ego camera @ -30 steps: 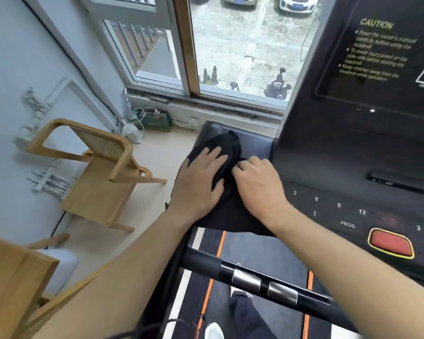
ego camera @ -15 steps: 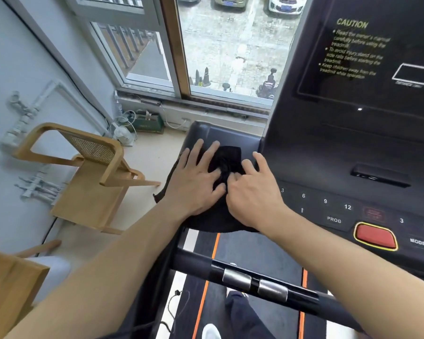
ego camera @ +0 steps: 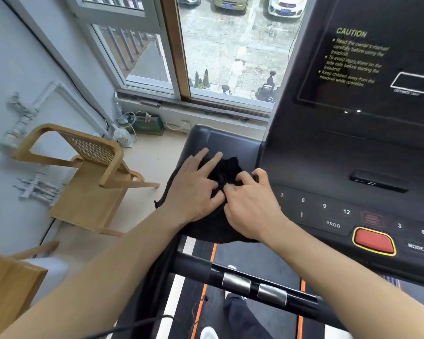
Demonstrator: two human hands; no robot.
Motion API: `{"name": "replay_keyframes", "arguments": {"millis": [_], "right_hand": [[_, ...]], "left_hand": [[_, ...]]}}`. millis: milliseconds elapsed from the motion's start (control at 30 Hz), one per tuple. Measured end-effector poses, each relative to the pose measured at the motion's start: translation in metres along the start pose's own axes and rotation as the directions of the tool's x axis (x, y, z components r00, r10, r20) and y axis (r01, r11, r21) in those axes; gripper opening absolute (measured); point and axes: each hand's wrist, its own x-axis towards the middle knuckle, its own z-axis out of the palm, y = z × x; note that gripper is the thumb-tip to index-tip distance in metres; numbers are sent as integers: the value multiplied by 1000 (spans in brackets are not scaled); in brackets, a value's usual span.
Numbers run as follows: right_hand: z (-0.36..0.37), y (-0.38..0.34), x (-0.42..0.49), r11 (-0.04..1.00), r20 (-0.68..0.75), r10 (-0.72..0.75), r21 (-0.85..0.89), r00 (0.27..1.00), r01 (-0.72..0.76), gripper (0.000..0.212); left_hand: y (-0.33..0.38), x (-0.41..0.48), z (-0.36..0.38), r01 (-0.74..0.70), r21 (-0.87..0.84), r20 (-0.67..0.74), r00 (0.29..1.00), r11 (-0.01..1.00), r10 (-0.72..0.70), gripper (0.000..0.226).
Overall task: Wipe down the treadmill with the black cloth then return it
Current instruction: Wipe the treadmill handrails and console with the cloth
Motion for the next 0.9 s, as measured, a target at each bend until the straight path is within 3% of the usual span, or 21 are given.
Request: {"name": "replay_keyframes", "arguments": {"millis": [133,267,333,400,500,600,733,800,900], "right_hand": [[-8,-6,-20,997,-74,71,30,995,-69,32],[3,-19,-42,974,-82,224,3,971,-225,64],[8,-13,-32,974,-106,222,-9,969,-224,62],[9,0,-8,976,-107,216,-9,971,-218,62],[11,19,14,983,-38,171,-66,985,-173,75],[20,21,16,977,-49,192,-82,980,-195,81],[35,-13,8,961,-121,277,53,953,-273,68],[42,-32,-10,954,-175,297,102,939,-282,62],[53,-56,-48,967,-212,251,97,945,-235,69]], "left_hand": [[3,-18,4,-37,-57,-27,999,998,36,42],[29,-16,19,4,49,18,1000,999,-4,54],[32,1,20,21,68,41,999,997,-24,55],[26,13,22,-55,87,43,998,995,51,52],[13,16,19,-84,-28,-53,995,996,82,47],[8,18,17,17,0,-97,995,1000,-16,42],[16,6,13,207,91,3,978,974,-209,65],[18,-16,13,231,100,20,972,968,-234,66],[22,-57,15,208,127,4,978,970,-210,65]]}}
